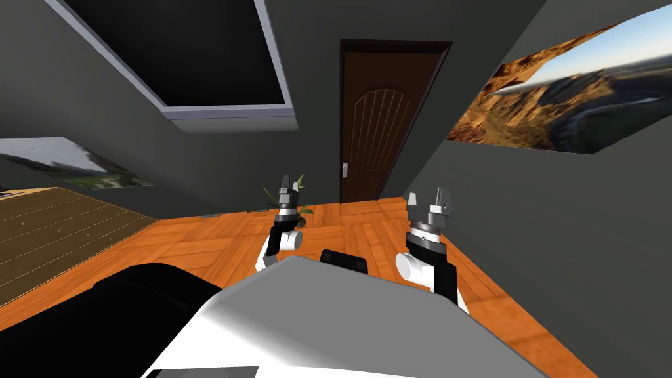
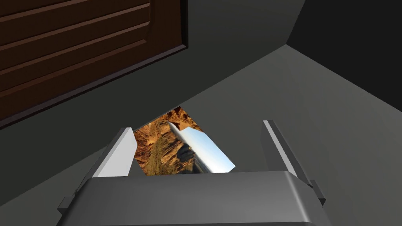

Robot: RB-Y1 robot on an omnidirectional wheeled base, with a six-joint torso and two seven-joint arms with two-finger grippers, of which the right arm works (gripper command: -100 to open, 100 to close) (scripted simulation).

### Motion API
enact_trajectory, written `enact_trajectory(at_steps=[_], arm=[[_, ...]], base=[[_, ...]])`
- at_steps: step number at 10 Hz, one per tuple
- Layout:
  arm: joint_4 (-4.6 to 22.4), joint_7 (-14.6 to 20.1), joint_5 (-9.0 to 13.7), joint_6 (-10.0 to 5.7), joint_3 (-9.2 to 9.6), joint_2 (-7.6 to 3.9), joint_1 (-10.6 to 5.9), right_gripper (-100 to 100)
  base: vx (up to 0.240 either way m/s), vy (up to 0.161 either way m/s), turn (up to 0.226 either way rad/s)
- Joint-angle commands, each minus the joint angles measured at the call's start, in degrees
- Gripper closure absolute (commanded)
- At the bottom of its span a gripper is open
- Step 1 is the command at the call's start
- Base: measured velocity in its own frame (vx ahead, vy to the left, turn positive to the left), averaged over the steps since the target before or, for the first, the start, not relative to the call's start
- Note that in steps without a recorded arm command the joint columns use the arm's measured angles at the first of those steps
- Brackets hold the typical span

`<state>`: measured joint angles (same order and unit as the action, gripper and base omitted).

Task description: Pull the door open

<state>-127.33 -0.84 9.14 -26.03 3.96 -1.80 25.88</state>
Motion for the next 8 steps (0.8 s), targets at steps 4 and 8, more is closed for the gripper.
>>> enact_trajectory(at_steps=[4, 8], arm=[[5.8, 3.8, 4.4, -0.09, 0.98, -1.12, -3.55, -100], [10.1, 6.9, 8.0, -0.24, 1.66, -2.03, -6.03, -100]], base=[[0.113, -0.011, 0.078], [0.092, -0.016, 0.072]])
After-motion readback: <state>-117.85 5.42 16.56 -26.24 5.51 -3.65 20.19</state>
